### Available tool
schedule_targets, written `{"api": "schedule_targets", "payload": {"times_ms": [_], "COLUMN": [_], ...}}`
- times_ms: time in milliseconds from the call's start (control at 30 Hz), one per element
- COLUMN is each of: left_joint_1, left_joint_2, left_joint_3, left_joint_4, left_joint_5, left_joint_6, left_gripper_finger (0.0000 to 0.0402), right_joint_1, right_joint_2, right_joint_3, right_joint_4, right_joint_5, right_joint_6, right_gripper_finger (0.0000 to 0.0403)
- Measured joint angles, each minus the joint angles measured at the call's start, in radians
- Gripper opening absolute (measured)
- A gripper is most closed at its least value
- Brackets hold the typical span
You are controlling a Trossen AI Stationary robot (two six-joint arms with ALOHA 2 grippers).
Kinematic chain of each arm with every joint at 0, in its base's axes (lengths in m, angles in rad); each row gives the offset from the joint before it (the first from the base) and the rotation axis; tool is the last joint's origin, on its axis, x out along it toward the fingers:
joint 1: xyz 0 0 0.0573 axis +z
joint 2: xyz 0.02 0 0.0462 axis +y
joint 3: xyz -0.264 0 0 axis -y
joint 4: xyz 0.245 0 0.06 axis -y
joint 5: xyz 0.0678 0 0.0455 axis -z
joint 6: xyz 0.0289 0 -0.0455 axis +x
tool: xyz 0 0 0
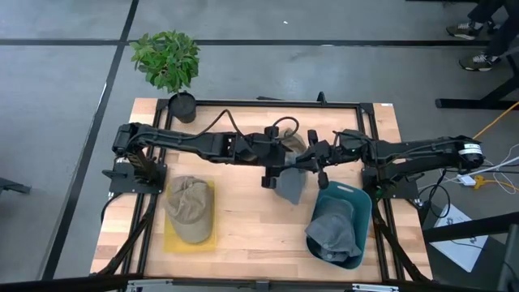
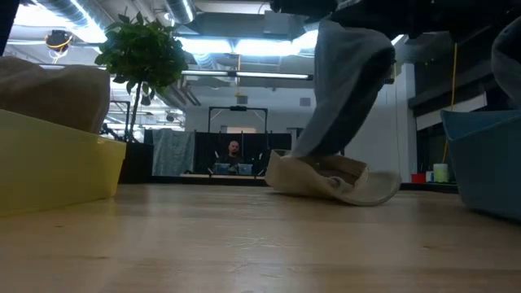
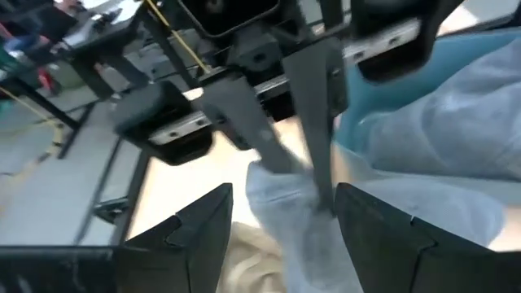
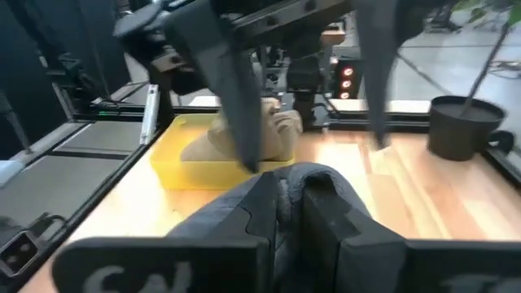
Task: Pick & Place hat
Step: Put the blue cap into the blue bin
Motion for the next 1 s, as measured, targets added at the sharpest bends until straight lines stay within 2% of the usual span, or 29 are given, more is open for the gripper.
{"api": "schedule_targets", "payload": {"times_ms": [267, 467, 667, 733, 833, 1000], "left_joint_1": [0.013, 0.02, 0.022, 0.022, 0.021, 0.01], "left_joint_2": [0.0, 0.04, 0.07, 0.07, 0.066, 0.054], "left_joint_3": [0.0, 0.0, 0.0, 0.0, 0.0, 0.0], "left_joint_4": [-0.127, -0.105, -0.058, -0.058, -0.063, -0.097], "left_joint_5": [0.019, 0.031, -0.066, -0.095, -0.111, -0.122], "left_joint_6": [-0.153, -0.21, -0.216, -0.198, -0.173, -0.125], "left_gripper_finger": [0.0216, 0.0216, 0.021, 0.0196, 0.0153, 0.0042], "right_joint_1": [-0.001, -0.001, -0.001, -0.001, -0.001, -0.001], "right_joint_2": [0.0, -0.001, -0.001, -0.001, -0.001, -0.001], "right_joint_3": [0.0, 0.0, 0.0, 0.0, 0.0, 0.0], "right_joint_4": [0.052, 0.134, 0.193, 0.197, 0.196, 0.183], "right_joint_5": [0.01, 0.009, 0.01, 0.01, 0.036, 0.076], "right_joint_6": [-0.019, -0.034, -0.033, -0.033, -0.03, -0.026], "right_gripper_finger": [0.0035, 0.0037, 0.0034, 0.0035, 0.0046, 0.0068]}}
